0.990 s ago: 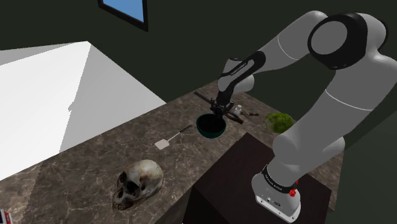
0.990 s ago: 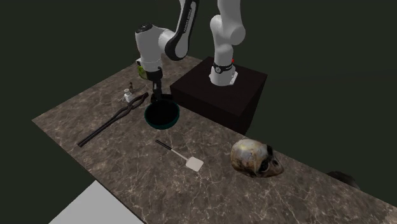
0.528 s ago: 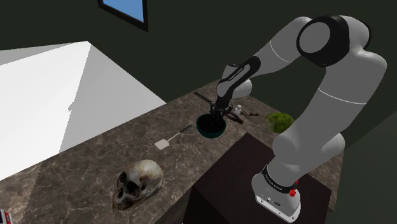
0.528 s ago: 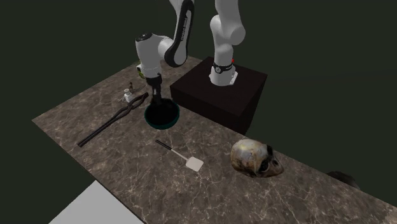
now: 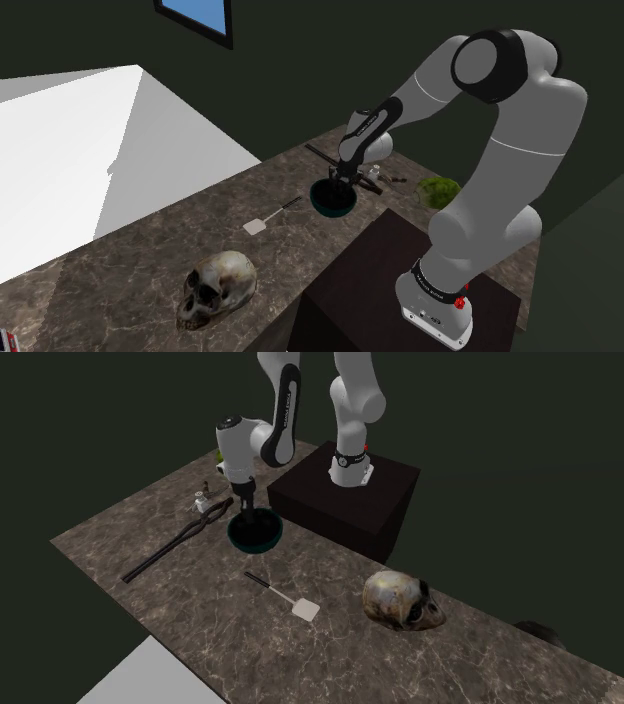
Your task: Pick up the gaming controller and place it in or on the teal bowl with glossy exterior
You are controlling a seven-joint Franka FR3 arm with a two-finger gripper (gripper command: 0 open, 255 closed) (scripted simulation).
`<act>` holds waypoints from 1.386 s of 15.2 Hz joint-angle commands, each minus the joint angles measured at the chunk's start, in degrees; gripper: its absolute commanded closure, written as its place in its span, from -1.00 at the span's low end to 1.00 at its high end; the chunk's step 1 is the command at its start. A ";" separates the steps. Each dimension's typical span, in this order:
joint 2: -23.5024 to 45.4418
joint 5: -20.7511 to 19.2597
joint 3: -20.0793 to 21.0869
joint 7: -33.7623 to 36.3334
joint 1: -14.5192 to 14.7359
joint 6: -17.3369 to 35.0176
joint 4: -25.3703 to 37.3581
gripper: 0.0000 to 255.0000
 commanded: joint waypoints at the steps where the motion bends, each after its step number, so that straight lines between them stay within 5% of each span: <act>1: 0.44 -0.07 0.00 -0.01 0.06 0.12 -0.09 1.00; 6: 0.44 -0.06 -0.01 -0.02 0.07 0.12 -0.09 1.00; 7: 0.37 -0.03 0.01 -0.04 0.05 0.07 -0.11 -1.00; 12: 0.44 -0.06 -0.01 -0.02 0.07 0.12 -0.09 -1.00; 16: -7.50 3.01 1.54 -2.24 -1.01 -7.28 -0.52 -1.00; 21: -7.50 3.03 1.47 -2.25 -0.94 -7.28 -0.52 -1.00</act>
